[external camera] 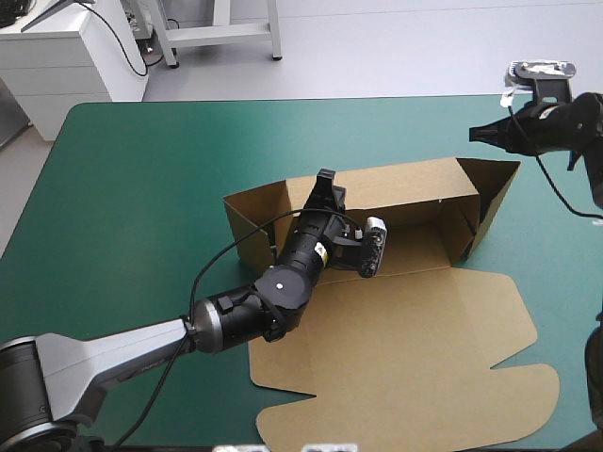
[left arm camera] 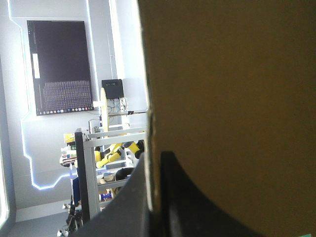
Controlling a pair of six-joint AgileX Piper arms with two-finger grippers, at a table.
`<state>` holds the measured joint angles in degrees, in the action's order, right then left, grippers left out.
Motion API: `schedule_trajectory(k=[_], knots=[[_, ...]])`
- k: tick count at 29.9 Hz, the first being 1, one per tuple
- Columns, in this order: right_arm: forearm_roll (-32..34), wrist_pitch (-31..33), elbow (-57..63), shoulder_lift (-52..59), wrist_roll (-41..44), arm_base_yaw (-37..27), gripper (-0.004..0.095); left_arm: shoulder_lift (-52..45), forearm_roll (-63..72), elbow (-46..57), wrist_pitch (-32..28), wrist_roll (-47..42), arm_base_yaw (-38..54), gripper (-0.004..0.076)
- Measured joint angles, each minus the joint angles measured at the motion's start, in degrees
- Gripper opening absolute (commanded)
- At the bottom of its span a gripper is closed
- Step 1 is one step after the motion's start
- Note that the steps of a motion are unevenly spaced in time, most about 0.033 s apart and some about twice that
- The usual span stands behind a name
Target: Fold the box
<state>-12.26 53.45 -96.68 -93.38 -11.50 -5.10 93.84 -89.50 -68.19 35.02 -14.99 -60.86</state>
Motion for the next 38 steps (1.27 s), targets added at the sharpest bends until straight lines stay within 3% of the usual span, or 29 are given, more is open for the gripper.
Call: schedule_trajectory(k=[8, 18, 23, 31, 38], knots=[[-2.54, 6.75, -6.15, -8.93, -0.61, 0.00, -0.0015, 0.00, 0.00, 0.00, 1.08, -5.66, 0.00, -0.0008], [-2.54, 16.33, -6.58, -9.33, -3.74, 0.00, -0.0016, 0.00, 0.18, 0.05, 3.20, -7.89, -0.07, -0.0008], [-4.24, 17.29, -4.76, -7.82, -5.51, 0.00, -0.0016, 0.00, 0.23, 0.05, 3.38, -8.35, -0.07, -0.0008], [-6.80, 10.04, 8.82, 1.05, -9.24, -0.18, -0.0016, 0.00, 0.23, 0.05, 3.12, -7.69, -0.07, -0.0008], [-16.58, -2.52, 23.30, 8.99, -16.42, -0.28, -0.0016, 1.36, -0.03, 0.05, 3.62, -5.72, -0.07, -0.0008]])
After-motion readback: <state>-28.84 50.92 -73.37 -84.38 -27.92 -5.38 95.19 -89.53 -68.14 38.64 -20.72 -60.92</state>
